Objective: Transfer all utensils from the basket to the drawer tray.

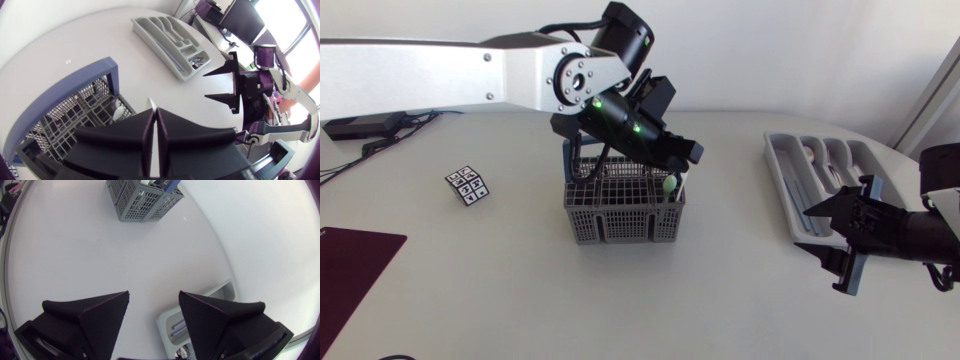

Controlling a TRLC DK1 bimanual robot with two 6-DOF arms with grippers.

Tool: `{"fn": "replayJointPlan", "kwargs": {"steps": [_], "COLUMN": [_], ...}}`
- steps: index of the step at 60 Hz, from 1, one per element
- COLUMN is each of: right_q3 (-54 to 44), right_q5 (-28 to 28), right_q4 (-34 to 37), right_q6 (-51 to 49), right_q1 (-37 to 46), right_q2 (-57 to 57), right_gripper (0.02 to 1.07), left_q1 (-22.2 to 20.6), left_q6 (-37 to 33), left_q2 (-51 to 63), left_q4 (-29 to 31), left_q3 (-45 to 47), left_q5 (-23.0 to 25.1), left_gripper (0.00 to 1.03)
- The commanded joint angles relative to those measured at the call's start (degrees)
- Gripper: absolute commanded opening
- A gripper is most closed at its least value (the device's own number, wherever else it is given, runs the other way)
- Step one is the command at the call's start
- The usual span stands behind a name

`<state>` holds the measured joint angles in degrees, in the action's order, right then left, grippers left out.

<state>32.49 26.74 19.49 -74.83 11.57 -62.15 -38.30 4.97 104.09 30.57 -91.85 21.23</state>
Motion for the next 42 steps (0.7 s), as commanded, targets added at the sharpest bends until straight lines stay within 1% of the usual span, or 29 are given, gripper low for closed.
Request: {"fn": "replayJointPlan", "kwargs": {"steps": [1,13,15,20,27,34,42], "right_q3": [-1.0,0.6,1.1,2.2,4.3,7.3,10.2], "right_q5": [-0.4,-0.3,-0.3,-0.2,1.1,3.9,6.4], "right_q4": [0.1,0.7,0.8,1.1,3.5,7.6,11.9], "right_q6": [3.1,7.9,9.8,13.0,17.3,21.1,24.3], "right_q1": [-1.5,-5.1,-5.7,-7.4,-9.8,-12.6,-16.0], "right_q2": [1.0,2.4,2.8,3.9,5.9,7.0,7.3], "right_gripper": [0.78,0.78,0.8,0.81,0.83,0.83,0.83], "left_q1": [0.3,0.3,0.4,0.6,0.6,0.3,-1.2], "left_q6": [1.8,1.7,1.7,1.3,-0.3,-5.0,-10.8], "left_q2": [-3.3,-7.2,-7.9,-9.6,-11.4,-11.8,-12.3], "left_q4": [0.5,2.9,3.3,4.0,4.3,6.2,7.9], "left_q3": [1.2,0.6,0.7,1.2,2.3,3.5,5.8], "left_q5": [1.6,2.3,2.5,3.0,4.4,8.3,10.8], "left_gripper": [0.04,0.04,0.04,0.04,0.03,0.03,0.04]}}
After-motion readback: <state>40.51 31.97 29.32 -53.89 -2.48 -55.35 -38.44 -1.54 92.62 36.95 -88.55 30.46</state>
